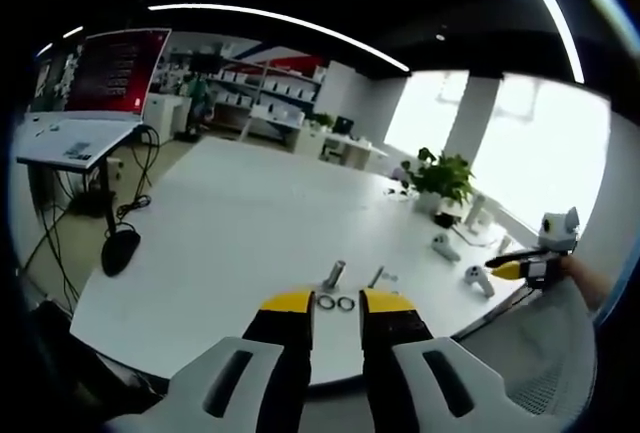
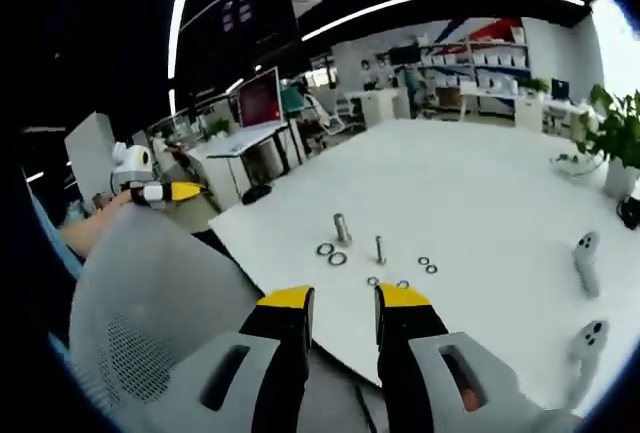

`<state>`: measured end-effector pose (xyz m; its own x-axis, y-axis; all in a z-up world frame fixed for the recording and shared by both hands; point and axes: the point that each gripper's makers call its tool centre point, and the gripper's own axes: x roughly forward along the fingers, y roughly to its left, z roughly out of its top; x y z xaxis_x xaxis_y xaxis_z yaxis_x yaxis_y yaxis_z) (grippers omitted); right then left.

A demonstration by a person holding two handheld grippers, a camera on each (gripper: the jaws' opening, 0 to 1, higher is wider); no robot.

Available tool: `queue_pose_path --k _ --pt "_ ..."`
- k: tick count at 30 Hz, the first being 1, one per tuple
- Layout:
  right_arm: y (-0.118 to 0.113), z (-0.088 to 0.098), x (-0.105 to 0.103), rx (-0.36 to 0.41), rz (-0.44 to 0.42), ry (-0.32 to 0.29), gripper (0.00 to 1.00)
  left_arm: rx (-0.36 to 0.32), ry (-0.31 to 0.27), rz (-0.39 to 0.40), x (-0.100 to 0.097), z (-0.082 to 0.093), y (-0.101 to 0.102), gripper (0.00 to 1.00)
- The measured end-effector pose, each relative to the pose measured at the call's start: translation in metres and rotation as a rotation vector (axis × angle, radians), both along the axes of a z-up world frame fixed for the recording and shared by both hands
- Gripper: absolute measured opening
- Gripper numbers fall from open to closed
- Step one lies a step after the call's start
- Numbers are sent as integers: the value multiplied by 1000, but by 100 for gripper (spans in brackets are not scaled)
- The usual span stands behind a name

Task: Place the washer onto the threaded stud by aligning its center hole with the stud, sliding it down to the base, and recovering from edge contact or off-axis alignment until the washer reaches the visible bottom stop.

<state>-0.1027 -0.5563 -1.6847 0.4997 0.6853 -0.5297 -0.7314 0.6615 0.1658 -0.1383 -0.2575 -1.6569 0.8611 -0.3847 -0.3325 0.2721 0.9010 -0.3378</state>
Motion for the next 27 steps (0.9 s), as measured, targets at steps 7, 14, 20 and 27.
queue_pose_path --k 7,14,20,27 --pt "15 -53 16 -201 232 96 26 -2 -5 7 0 1 0 17" --pt "25 -99 26 -378 353 174 26 -15 -21 9 0 4 0 18" --pt "16 -142 49 -571 409 246 23 -25 -35 12 1 6 0 18" --pt "15 -165 50 -696 510 279 21 -33 -46 19 2 8 2 19"
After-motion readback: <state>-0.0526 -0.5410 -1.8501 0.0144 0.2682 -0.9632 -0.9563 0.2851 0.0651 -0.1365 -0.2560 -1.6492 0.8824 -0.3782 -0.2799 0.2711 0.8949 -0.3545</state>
